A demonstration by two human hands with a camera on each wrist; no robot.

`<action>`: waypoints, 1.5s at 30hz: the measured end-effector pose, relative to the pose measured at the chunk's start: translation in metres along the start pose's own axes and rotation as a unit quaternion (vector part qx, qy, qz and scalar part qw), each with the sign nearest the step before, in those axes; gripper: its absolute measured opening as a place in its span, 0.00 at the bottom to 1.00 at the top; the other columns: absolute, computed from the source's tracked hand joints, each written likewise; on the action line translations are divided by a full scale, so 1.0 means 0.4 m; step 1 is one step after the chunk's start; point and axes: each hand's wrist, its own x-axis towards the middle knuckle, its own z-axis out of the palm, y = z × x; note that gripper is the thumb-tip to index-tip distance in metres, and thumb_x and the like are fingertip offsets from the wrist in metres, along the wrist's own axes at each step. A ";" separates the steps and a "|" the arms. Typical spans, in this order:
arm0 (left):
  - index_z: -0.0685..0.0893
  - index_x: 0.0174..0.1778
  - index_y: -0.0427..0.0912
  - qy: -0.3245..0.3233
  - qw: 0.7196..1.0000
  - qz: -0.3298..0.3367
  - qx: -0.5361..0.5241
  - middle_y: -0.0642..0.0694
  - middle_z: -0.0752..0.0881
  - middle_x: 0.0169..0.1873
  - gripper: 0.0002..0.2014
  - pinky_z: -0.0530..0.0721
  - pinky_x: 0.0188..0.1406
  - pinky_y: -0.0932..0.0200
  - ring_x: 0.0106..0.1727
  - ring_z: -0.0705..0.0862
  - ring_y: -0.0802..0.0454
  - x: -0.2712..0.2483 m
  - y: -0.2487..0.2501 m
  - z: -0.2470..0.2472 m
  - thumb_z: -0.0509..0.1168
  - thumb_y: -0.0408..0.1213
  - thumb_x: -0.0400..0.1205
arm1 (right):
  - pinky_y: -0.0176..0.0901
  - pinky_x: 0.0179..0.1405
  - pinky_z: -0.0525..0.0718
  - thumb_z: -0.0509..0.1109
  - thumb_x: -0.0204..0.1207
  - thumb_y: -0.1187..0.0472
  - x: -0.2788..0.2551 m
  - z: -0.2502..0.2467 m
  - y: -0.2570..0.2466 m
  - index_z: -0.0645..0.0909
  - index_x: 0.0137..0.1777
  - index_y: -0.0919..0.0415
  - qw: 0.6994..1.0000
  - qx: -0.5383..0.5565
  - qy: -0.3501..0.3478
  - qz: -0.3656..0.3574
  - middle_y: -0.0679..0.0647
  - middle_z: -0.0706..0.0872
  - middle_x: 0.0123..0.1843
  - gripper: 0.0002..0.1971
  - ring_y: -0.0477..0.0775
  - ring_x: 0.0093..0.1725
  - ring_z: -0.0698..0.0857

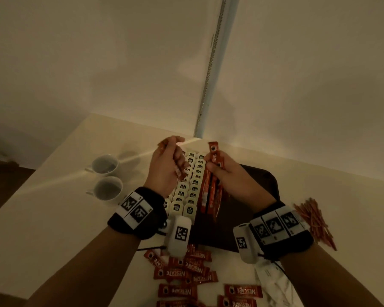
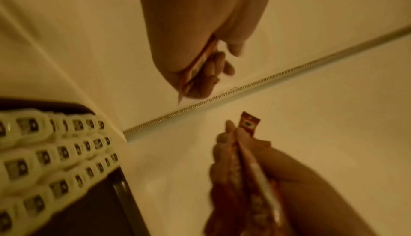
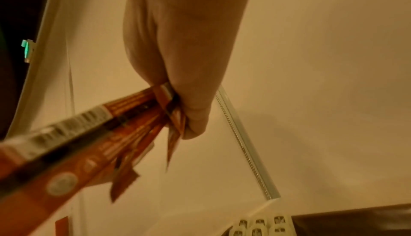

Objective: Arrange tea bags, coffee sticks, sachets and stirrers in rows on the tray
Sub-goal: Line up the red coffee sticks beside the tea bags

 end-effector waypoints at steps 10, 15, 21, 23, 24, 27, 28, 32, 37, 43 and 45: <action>0.75 0.62 0.40 -0.243 0.916 -0.116 0.297 0.48 0.87 0.45 0.22 0.83 0.46 0.68 0.46 0.88 0.60 -0.009 -0.031 0.055 0.67 0.19 0.75 | 0.32 0.50 0.83 0.58 0.84 0.63 0.062 0.035 -0.023 0.73 0.58 0.52 0.987 0.058 0.125 -0.083 0.51 0.81 0.48 0.07 0.42 0.47 0.82; 0.75 0.51 0.42 -0.225 0.918 -0.160 0.285 0.48 0.84 0.31 0.09 0.80 0.24 0.64 0.28 0.83 0.58 -0.029 -0.025 0.053 0.59 0.24 0.82 | 0.49 0.55 0.84 0.58 0.84 0.60 0.066 0.042 -0.020 0.75 0.50 0.53 0.967 0.199 0.157 -0.013 0.52 0.80 0.44 0.05 0.50 0.46 0.82; 0.84 0.45 0.45 -0.135 0.944 -0.115 0.278 0.55 0.87 0.31 0.05 0.78 0.30 0.63 0.30 0.82 0.57 -0.021 -0.039 0.011 0.62 0.34 0.84 | 0.49 0.47 0.83 0.59 0.84 0.58 0.067 0.018 -0.012 0.75 0.44 0.58 0.932 0.259 0.254 0.013 0.53 0.77 0.35 0.09 0.47 0.32 0.81; 0.82 0.45 0.46 -0.110 0.963 -0.080 0.231 0.56 0.87 0.30 0.05 0.80 0.32 0.65 0.33 0.85 0.59 -0.013 -0.040 0.016 0.62 0.39 0.85 | 0.44 0.45 0.83 0.58 0.85 0.57 0.057 0.022 -0.022 0.76 0.46 0.60 0.941 0.246 0.231 0.006 0.51 0.79 0.38 0.09 0.45 0.34 0.82; 0.82 0.47 0.45 -0.109 0.971 -0.087 0.195 0.55 0.89 0.32 0.05 0.82 0.35 0.65 0.36 0.87 0.59 -0.010 -0.041 0.023 0.62 0.41 0.84 | 0.42 0.44 0.83 0.58 0.85 0.56 0.054 0.028 -0.025 0.76 0.49 0.60 0.950 0.225 0.216 0.003 0.50 0.81 0.40 0.09 0.45 0.38 0.83; 0.82 0.54 0.41 -0.120 0.975 -0.148 0.111 0.48 0.91 0.39 0.12 0.85 0.41 0.60 0.41 0.89 0.54 -0.001 -0.042 0.052 0.63 0.45 0.81 | 0.46 0.52 0.84 0.57 0.85 0.55 0.048 0.056 -0.030 0.77 0.56 0.57 0.964 0.195 0.180 -0.011 0.56 0.86 0.50 0.10 0.53 0.49 0.86; 0.82 0.56 0.41 -0.125 0.973 -0.166 0.100 0.47 0.90 0.40 0.16 0.85 0.41 0.58 0.41 0.89 0.53 0.001 -0.044 0.057 0.63 0.48 0.79 | 0.44 0.53 0.84 0.56 0.85 0.54 0.050 0.062 -0.028 0.78 0.55 0.55 0.966 0.190 0.176 -0.018 0.56 0.86 0.51 0.11 0.53 0.51 0.86; 0.80 0.65 0.42 -0.127 0.964 -0.226 0.048 0.41 0.89 0.53 0.27 0.84 0.55 0.51 0.53 0.88 0.46 -0.002 -0.055 0.070 0.67 0.50 0.72 | 0.58 0.61 0.81 0.47 0.80 0.35 0.077 0.068 0.004 0.77 0.43 0.49 0.969 0.027 0.246 -0.014 0.57 0.82 0.50 0.23 0.56 0.53 0.84; 0.81 0.59 0.40 -0.133 0.958 -0.251 0.037 0.43 0.89 0.42 0.20 0.86 0.43 0.55 0.42 0.88 0.50 -0.001 -0.073 0.069 0.66 0.48 0.76 | 0.59 0.67 0.76 0.53 0.86 0.52 0.089 0.035 0.038 0.73 0.67 0.49 0.966 -0.045 0.240 -0.081 0.51 0.74 0.59 0.14 0.52 0.63 0.74; 0.80 0.60 0.34 -0.126 0.957 -0.261 0.028 0.41 0.89 0.40 0.15 0.88 0.52 0.49 0.43 0.89 0.48 0.002 -0.079 0.059 0.67 0.36 0.79 | 0.57 0.58 0.85 0.61 0.82 0.51 0.066 -0.036 0.000 0.74 0.71 0.52 0.998 -0.002 0.051 -0.045 0.55 0.82 0.63 0.18 0.59 0.53 0.86; 0.80 0.62 0.33 -0.122 0.958 -0.256 0.033 0.42 0.88 0.38 0.14 0.89 0.41 0.54 0.39 0.89 0.50 0.006 -0.067 0.061 0.64 0.34 0.81 | 0.52 0.60 0.84 0.77 0.68 0.49 0.063 -0.056 -0.014 0.65 0.77 0.53 0.993 -0.086 -0.038 -0.067 0.52 0.72 0.71 0.39 0.52 0.59 0.82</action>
